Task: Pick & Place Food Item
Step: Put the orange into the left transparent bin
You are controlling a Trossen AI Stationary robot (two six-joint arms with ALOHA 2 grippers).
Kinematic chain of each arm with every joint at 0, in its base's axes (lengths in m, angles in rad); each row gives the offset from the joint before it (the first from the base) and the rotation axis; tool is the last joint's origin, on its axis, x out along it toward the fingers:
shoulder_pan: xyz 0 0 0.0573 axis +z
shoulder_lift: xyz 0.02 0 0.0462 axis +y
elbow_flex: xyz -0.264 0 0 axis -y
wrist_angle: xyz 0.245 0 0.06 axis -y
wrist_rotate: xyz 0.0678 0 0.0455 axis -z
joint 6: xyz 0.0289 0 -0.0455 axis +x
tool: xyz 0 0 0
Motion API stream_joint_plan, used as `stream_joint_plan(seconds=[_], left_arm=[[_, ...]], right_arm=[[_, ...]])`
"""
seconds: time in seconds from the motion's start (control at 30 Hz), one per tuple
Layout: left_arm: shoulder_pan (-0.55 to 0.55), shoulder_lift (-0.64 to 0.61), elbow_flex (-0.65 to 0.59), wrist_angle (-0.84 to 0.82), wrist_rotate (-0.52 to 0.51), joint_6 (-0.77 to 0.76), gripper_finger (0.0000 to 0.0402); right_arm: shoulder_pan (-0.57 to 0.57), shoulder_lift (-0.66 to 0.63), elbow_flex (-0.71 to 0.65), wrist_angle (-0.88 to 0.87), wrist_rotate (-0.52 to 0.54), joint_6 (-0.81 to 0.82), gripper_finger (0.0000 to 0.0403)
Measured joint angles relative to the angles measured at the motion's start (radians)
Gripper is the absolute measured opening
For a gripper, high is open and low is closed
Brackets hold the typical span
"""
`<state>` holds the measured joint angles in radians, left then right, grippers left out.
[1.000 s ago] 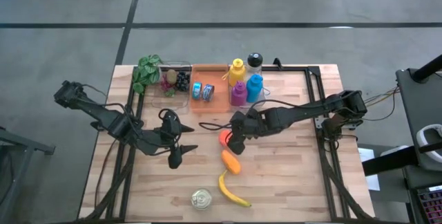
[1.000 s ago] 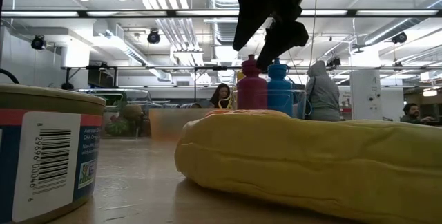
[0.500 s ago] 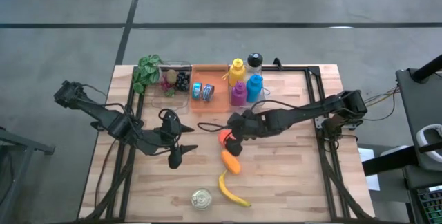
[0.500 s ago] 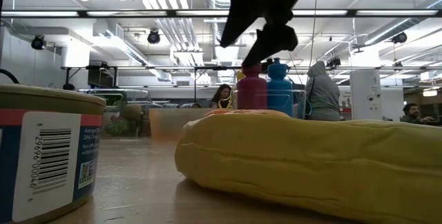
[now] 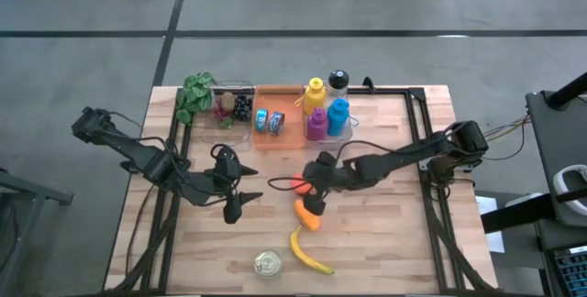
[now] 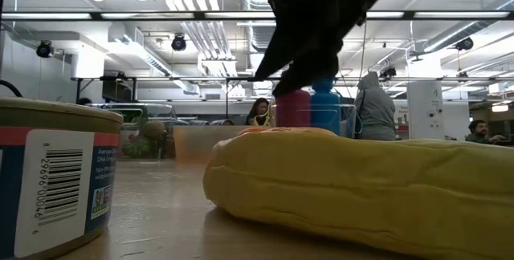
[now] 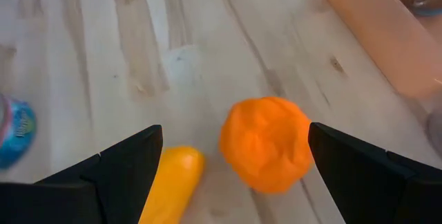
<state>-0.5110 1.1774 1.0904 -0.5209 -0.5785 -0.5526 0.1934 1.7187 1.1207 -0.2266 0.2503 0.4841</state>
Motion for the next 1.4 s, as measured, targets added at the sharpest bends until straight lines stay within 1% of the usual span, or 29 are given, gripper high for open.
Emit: stream_joint_plan(seconds=[0.13,0.23,0.3,0.5,0.67,0.83,1.07,1.4], left_arm=[[0.000,0.000,0.000,0.000,0.000,0.000,0.0303],[0.000,0.000,0.000,0.000,0.000,0.000,0.0300],[0.000,0.000,0.000,0.000,0.000,0.000,0.0299],[0.000,0.000,0.000,-0.001,0.000,0.000,0.0304],[0.000,0.000,0.000,-0.004,0.000,0.001,0.0305],[0.000,0.000,0.000,-0.007,0.000,0.003,0.0300],[0.000,0.000,0.000,-0.007,0.000,0.003,0.0299],[0.000,0.000,0.000,-0.007,0.000,0.003,0.0304]], right_arm=[[0.003,0.000,-0.065,0.113,0.042,-0.061,0.0359],[0.003,0.000,-0.098,0.176,0.046,-0.090,0.0359],[0.003,0.002,-0.116,0.192,0.047,-0.091,0.0359],[0.003,0.077,-0.125,0.245,0.049,-0.125,0.0359],[0.003,0.142,-0.071,0.232,0.074,-0.218,0.0359],[0.003,0.149,-0.023,0.205,0.094,-0.278,0.0359],[-0.001,0.142,0.003,0.163,0.094,-0.287,0.0359],[-0.002,0.143,-0.033,0.165,0.101,-0.275,0.0359]])
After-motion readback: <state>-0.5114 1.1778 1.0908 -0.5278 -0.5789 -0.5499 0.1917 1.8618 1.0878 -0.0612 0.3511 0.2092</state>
